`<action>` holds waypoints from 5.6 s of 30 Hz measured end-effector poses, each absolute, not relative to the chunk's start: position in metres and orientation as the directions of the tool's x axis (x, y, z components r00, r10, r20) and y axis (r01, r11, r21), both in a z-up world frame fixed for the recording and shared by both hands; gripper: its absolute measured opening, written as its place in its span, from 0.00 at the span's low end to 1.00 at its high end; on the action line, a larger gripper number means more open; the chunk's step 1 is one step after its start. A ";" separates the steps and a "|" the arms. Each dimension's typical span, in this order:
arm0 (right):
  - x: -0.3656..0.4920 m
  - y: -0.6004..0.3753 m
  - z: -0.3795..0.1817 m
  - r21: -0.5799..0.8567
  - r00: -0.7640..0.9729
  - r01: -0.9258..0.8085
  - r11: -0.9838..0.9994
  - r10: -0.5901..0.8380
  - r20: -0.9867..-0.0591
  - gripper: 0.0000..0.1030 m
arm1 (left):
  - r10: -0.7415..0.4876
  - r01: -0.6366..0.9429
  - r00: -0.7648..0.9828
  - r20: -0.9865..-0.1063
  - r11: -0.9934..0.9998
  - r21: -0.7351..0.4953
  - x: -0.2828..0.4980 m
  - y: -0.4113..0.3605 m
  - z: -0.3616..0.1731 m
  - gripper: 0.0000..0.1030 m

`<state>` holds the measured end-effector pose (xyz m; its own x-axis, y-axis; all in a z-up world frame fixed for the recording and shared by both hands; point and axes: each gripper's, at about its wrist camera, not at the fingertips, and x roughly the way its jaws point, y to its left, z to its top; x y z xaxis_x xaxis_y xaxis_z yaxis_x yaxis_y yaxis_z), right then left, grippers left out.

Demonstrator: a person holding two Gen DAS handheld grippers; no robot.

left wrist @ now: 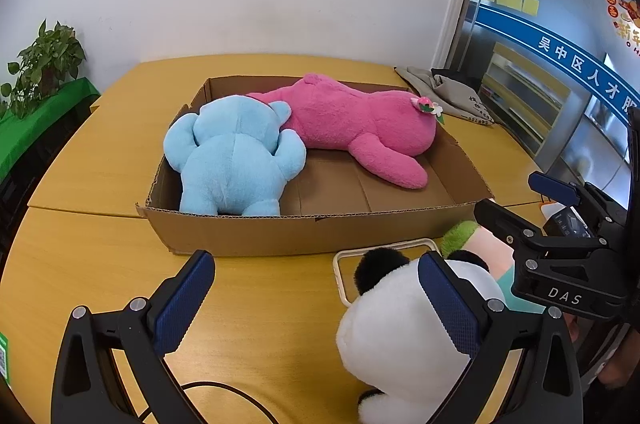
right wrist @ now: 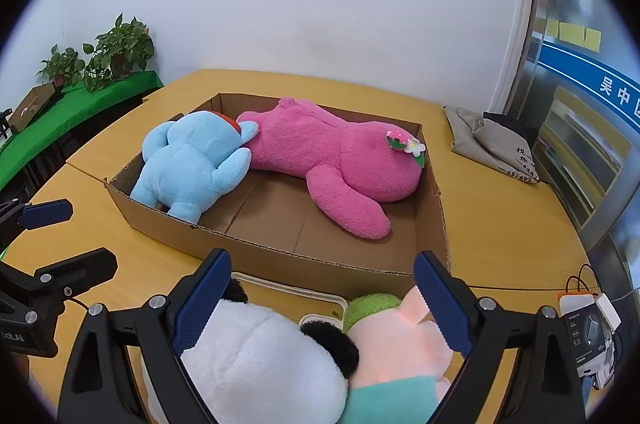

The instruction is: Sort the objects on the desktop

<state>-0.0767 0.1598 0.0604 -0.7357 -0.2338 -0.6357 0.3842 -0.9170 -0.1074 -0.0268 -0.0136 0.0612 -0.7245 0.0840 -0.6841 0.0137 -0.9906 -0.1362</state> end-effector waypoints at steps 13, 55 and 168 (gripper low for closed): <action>-0.071 0.175 0.058 -0.093 -0.744 0.370 -0.924 -0.235 -0.626 0.90 | 0.133 -0.019 -0.686 -0.715 -0.986 -0.165 -0.029 -0.011 0.051 1.00; -0.036 0.157 -0.026 0.218 -0.295 0.694 -0.686 -0.548 -0.783 0.95 | 0.568 -0.166 -0.460 -0.683 -0.810 -0.562 -0.023 -0.048 -0.028 0.83; -0.149 0.210 0.045 0.341 -0.653 0.385 -0.858 -0.514 -0.555 1.00 | 0.005 0.116 -0.689 -0.725 -0.986 -0.117 -0.058 -0.041 0.047 1.00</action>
